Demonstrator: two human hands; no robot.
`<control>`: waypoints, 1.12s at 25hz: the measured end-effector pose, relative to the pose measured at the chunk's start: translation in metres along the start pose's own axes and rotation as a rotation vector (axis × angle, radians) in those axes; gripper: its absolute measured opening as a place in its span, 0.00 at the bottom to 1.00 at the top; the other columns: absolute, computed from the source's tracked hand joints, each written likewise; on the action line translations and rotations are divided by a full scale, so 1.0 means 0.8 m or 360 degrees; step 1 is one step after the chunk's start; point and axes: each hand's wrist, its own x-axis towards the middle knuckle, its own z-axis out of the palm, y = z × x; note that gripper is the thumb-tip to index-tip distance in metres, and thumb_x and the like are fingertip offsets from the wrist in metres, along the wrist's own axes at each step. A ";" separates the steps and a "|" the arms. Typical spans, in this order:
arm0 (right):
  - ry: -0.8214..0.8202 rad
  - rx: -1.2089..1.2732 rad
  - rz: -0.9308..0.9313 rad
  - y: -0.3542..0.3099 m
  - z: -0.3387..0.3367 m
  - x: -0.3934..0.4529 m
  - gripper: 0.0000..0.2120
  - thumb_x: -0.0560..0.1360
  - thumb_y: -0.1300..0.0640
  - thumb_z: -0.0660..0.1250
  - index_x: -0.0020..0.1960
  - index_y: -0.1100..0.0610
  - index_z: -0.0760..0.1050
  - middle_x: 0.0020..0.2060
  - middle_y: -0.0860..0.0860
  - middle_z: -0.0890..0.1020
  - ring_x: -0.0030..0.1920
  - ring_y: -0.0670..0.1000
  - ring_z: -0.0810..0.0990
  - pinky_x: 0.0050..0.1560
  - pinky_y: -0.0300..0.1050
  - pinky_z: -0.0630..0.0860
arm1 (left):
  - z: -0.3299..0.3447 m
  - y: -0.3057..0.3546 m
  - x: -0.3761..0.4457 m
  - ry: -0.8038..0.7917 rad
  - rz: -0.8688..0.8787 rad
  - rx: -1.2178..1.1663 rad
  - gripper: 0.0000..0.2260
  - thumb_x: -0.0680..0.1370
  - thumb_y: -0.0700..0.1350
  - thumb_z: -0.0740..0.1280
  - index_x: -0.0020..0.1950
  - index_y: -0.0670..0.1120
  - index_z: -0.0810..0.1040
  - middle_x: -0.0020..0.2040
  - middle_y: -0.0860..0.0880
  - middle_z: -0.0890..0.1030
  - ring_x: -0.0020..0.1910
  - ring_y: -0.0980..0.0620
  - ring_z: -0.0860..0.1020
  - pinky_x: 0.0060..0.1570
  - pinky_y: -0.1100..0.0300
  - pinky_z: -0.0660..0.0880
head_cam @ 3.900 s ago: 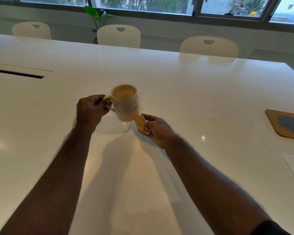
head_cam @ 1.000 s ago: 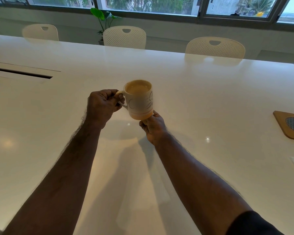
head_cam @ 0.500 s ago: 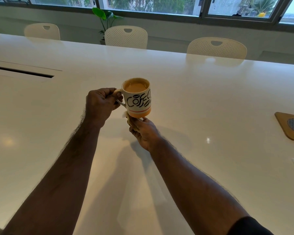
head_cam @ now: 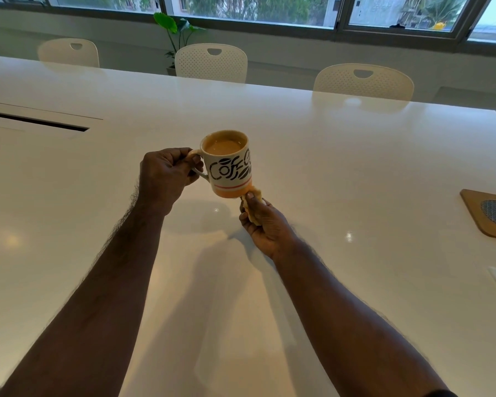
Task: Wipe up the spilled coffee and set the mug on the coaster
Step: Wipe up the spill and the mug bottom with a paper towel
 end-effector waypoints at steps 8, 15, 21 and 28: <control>0.0251 -0.0115 -0.0096 -0.022 0.019 0.013 0.13 0.74 0.60 0.71 0.57 0.63 0.77 0.45 0.57 0.81 0.44 0.50 0.80 0.45 0.41 0.80 | 0.010 -0.002 0.000 -0.0063 0.0013 0.0046 0.08 0.77 0.40 0.70 0.54 0.39 0.82 0.40 0.41 0.83 0.41 0.46 0.83 0.43 0.56 0.81; 0.0255 -0.0216 -0.0049 -0.008 0.043 0.028 0.11 0.77 0.66 0.64 0.59 0.60 0.74 0.50 0.59 0.81 0.48 0.53 0.81 0.40 0.41 0.80 | 0.014 0.000 -0.003 -0.0048 0.0040 0.0035 0.05 0.76 0.41 0.71 0.51 0.46 0.83 0.40 0.44 0.84 0.41 0.46 0.84 0.43 0.56 0.82; 0.0038 -0.0877 0.0113 0.004 0.037 0.008 0.11 0.75 0.63 0.69 0.57 0.58 0.76 0.50 0.55 0.84 0.50 0.50 0.82 0.46 0.42 0.79 | 0.007 -0.008 0.001 -0.0005 0.0012 0.0019 0.05 0.76 0.41 0.71 0.51 0.47 0.83 0.40 0.44 0.85 0.42 0.45 0.84 0.44 0.54 0.82; 0.0254 -0.1803 -0.0138 -0.044 -0.007 -0.055 0.03 0.74 0.53 0.71 0.44 0.51 0.82 0.43 0.53 0.85 0.44 0.51 0.83 0.47 0.48 0.82 | -0.002 -0.036 0.003 0.0070 -0.0042 0.0081 0.09 0.75 0.42 0.72 0.54 0.43 0.82 0.42 0.43 0.84 0.43 0.45 0.84 0.45 0.52 0.82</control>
